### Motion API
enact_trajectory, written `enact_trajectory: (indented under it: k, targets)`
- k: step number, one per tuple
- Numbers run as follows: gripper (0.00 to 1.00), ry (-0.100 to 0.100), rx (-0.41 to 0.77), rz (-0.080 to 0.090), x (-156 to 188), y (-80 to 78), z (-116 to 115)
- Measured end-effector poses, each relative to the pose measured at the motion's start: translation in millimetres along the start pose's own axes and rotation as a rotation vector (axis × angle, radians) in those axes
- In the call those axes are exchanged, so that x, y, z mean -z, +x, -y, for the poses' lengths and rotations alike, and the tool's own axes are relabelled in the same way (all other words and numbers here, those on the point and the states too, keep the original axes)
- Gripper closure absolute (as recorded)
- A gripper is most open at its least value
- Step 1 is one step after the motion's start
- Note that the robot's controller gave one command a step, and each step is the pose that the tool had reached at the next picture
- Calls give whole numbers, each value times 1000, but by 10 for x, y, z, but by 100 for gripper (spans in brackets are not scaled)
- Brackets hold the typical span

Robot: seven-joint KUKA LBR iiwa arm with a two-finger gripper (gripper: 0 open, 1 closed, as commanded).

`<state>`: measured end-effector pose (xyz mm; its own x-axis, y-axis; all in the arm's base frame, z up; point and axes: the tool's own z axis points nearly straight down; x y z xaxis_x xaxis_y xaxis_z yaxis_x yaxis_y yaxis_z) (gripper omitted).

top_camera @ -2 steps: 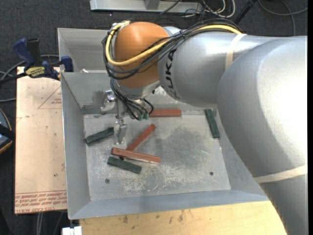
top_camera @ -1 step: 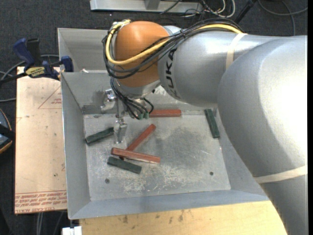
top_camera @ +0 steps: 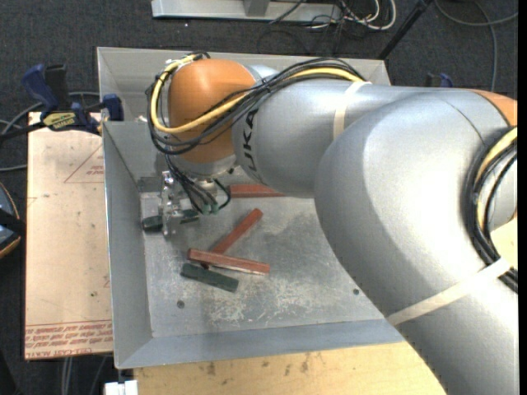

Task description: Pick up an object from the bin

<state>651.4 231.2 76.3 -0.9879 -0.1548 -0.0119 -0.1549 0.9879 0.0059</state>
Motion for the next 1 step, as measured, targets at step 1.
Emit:
enact_trajectory:
  k: [1]
  targets:
    - [100,0,0,0,0,0,1]
